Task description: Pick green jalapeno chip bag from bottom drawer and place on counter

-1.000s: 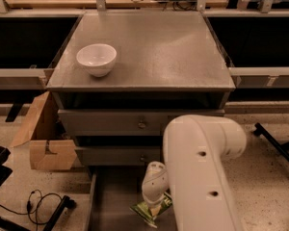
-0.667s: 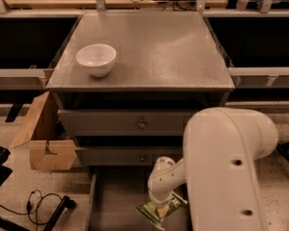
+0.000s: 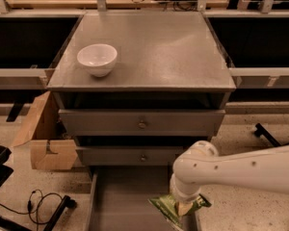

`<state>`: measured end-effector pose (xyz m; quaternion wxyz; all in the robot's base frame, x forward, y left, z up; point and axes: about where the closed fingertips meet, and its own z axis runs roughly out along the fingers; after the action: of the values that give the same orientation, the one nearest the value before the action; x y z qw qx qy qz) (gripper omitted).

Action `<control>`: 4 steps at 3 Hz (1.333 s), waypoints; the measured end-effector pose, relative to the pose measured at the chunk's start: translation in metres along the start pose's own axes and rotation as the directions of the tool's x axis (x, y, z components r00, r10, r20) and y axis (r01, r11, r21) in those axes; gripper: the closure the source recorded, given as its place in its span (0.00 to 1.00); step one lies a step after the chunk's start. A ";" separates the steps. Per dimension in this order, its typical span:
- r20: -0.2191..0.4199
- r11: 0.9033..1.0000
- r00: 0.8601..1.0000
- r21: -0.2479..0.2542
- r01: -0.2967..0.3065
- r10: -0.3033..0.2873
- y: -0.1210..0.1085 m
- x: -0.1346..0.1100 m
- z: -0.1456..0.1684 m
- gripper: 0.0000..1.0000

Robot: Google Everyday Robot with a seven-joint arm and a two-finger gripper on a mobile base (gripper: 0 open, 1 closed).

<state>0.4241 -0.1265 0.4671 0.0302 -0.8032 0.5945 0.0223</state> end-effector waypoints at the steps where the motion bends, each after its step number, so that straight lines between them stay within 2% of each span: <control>1: 0.012 0.989 0.996 0.121 -0.089 0.089 -0.008 0.018 -0.095 1.00; 2: 0.025 0.960 0.988 0.236 -0.152 0.150 -0.024 0.035 -0.188 1.00; 3: 0.030 0.936 0.986 0.309 -0.167 0.166 -0.052 0.039 -0.263 1.00; 4: 0.030 0.936 0.986 0.309 -0.167 0.166 -0.052 0.039 -0.263 1.00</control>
Offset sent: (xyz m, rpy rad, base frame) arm 0.0635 -0.0637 0.3018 0.1288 -0.3493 -0.2580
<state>0.4853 -0.1685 0.7272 0.1550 -0.7352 0.6564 -0.0677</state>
